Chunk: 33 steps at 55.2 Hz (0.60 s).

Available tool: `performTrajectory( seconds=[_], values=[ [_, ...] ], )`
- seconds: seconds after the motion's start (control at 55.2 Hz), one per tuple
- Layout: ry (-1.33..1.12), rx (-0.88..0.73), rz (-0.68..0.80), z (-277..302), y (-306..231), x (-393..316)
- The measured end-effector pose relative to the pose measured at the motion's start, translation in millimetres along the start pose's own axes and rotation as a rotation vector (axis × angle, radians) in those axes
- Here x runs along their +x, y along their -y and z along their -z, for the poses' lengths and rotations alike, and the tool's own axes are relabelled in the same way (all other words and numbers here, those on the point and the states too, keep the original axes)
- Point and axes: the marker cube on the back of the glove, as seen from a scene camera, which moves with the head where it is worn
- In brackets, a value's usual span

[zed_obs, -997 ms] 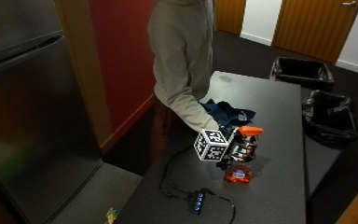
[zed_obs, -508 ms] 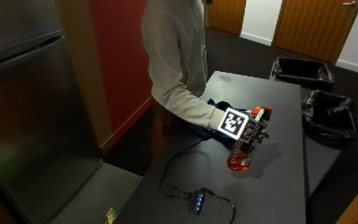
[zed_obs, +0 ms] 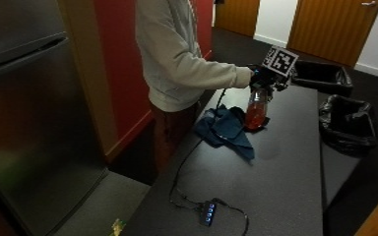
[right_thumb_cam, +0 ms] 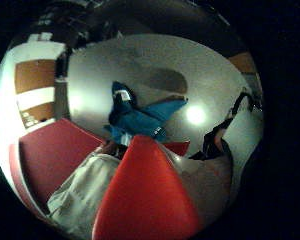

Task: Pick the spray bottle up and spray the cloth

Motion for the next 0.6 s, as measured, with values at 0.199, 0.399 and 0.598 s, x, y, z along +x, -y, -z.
performTrajectory(
  seconds=[0.199,0.399,0.598],
  values=[
    [-0.201,-0.079,-0.046,-4,0,-70],
    [-0.223,-0.122,-0.150,-28,9,-133],
    [-0.380,-0.209,-0.020,-66,-1,-143]
  ],
)
